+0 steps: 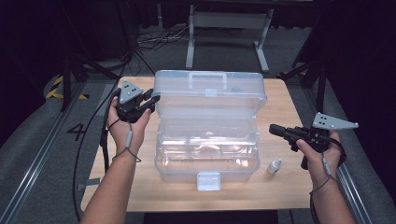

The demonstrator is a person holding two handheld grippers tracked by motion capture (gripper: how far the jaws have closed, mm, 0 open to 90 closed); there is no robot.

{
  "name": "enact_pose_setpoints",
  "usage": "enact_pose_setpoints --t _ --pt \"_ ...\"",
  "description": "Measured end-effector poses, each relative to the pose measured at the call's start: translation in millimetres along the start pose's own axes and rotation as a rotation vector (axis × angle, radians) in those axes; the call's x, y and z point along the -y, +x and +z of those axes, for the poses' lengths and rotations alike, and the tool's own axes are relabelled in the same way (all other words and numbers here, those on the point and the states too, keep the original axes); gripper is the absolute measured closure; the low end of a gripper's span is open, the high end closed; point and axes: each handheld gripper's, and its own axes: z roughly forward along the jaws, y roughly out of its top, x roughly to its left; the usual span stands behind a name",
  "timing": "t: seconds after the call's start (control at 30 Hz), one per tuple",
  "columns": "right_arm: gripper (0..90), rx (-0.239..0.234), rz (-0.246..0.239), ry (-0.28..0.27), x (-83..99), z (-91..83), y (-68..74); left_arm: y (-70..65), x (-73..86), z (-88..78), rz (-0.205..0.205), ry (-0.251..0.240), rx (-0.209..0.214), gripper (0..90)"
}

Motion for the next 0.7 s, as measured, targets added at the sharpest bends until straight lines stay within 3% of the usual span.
enact_pose_setpoints --t 0.43,0.7 --pt "90.0 0.019 0.018 0.009 4.1 -7.5 -3.1 10.8 -11.6 14.7 -0.033 0.023 0.006 74.2" --pt "90.0 0.031 0.022 0.007 6.1 -13.1 -4.1 20.2 -17.4 26.9 -0.083 0.032 0.030 75.4"
